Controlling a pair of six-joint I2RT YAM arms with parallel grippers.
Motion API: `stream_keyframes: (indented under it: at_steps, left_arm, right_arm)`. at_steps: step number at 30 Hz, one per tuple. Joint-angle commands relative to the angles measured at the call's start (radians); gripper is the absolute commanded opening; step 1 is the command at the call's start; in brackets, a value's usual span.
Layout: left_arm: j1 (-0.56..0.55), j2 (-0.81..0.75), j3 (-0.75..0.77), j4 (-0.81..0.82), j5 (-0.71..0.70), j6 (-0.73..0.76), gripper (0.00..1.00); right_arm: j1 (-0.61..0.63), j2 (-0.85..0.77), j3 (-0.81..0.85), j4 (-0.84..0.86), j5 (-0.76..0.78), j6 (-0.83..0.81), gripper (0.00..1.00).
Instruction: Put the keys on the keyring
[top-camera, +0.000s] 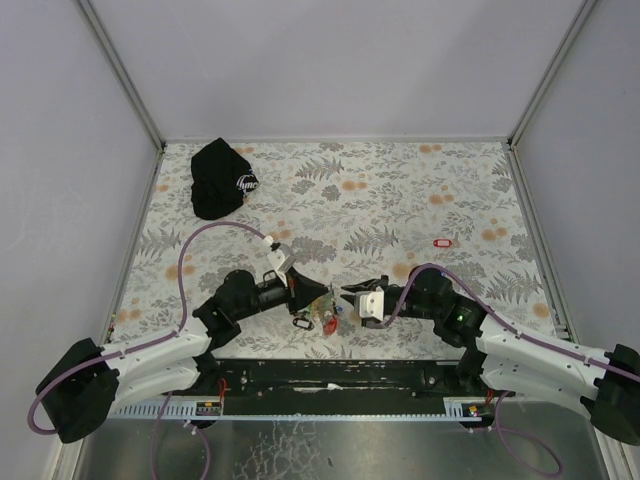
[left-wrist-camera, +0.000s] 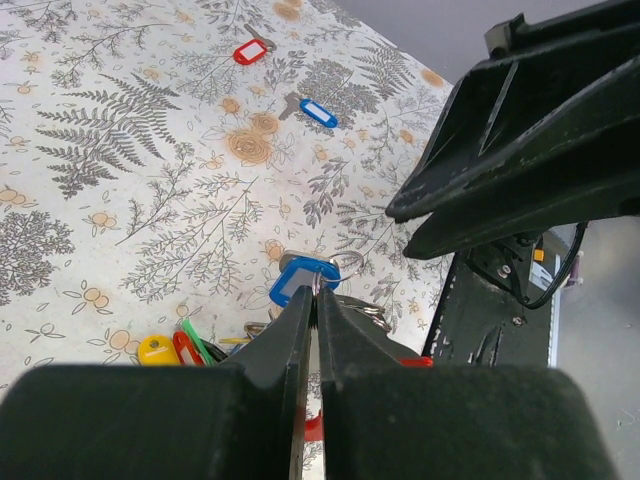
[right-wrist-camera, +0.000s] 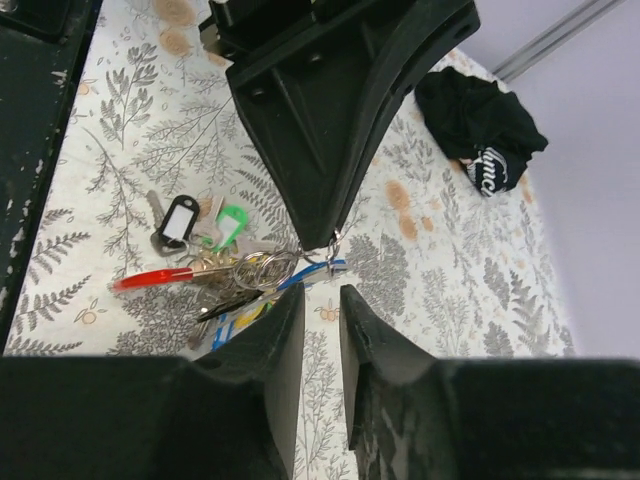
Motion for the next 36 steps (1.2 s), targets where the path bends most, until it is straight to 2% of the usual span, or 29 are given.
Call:
stream_keyframes:
  at_steps: [1,10,23,28,32,36]
  left_arm:
    - [0.005,-0.013,0.043,-0.011,0.009,0.045,0.00]
    - [0.004,-0.003,0.051,-0.015,0.039,0.049,0.00]
    - [0.005,0.005,0.054,-0.007,0.049,0.048,0.00]
    - [0.005,0.003,0.055,-0.006,0.050,0.045,0.00]
    - [0.004,-0.007,0.048,0.014,0.042,0.031,0.00]
    - [0.004,-0.023,0.016,0.079,-0.008,-0.014,0.00]
  right_arm:
    - [0.008,0.008,0.031,0.065,0.030,-0.053,0.29]
    - [0.009,0.119,0.093,0.092,0.017,-0.090,0.33]
    - [0.009,0.154,0.119,0.093,0.003,-0.070,0.26]
    - [0.008,0.166,0.133,0.051,0.003,-0.070,0.16]
    - [0.008,0.162,0.139,0.005,-0.003,-0.073,0.01]
    - [0.010,0.143,0.110,-0.004,-0.013,-0.077,0.00]
